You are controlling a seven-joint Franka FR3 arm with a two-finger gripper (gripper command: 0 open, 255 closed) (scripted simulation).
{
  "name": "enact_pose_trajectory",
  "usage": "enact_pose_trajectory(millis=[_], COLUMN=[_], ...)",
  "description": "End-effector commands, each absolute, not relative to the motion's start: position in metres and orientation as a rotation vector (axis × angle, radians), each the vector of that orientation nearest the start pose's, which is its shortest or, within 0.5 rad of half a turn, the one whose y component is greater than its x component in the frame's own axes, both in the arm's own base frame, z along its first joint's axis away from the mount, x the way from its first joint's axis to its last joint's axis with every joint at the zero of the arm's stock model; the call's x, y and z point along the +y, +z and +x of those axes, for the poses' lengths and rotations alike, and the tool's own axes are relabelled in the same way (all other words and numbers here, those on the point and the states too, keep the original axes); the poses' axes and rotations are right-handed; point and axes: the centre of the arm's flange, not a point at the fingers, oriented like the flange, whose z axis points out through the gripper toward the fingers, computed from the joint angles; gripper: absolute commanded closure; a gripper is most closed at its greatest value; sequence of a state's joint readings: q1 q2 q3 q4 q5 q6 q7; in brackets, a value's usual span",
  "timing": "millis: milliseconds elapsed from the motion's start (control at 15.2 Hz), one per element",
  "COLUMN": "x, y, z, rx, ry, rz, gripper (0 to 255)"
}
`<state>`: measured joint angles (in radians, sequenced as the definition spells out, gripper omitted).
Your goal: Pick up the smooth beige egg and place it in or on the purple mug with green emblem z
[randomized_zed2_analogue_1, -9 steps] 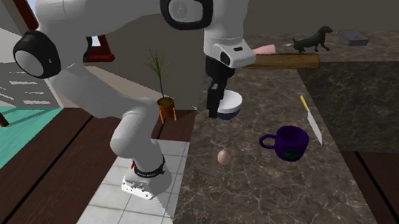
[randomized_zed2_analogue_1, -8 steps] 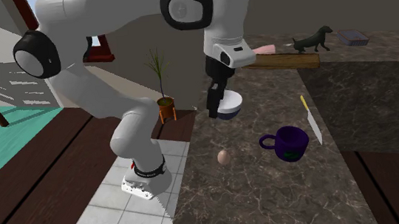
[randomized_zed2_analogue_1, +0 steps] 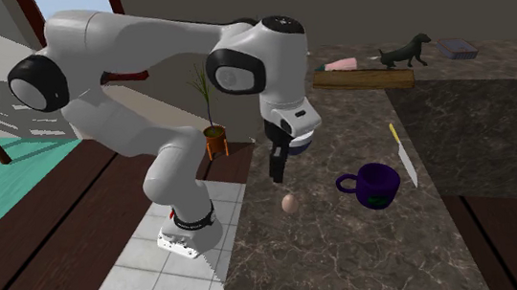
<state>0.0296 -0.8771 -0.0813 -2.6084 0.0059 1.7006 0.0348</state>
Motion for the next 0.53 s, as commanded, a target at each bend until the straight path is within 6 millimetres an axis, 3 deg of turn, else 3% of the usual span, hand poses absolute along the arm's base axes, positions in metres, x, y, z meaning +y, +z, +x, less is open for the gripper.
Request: enact_pose_trajectory(millis=[0,462], x=[-0.015,-0.010], y=[0.481,0.389], z=[0.285,0.283], rx=[0.070,0.010], ry=[0.018,-0.081], rz=[-3.050,-2.973], gripper=[0,0])
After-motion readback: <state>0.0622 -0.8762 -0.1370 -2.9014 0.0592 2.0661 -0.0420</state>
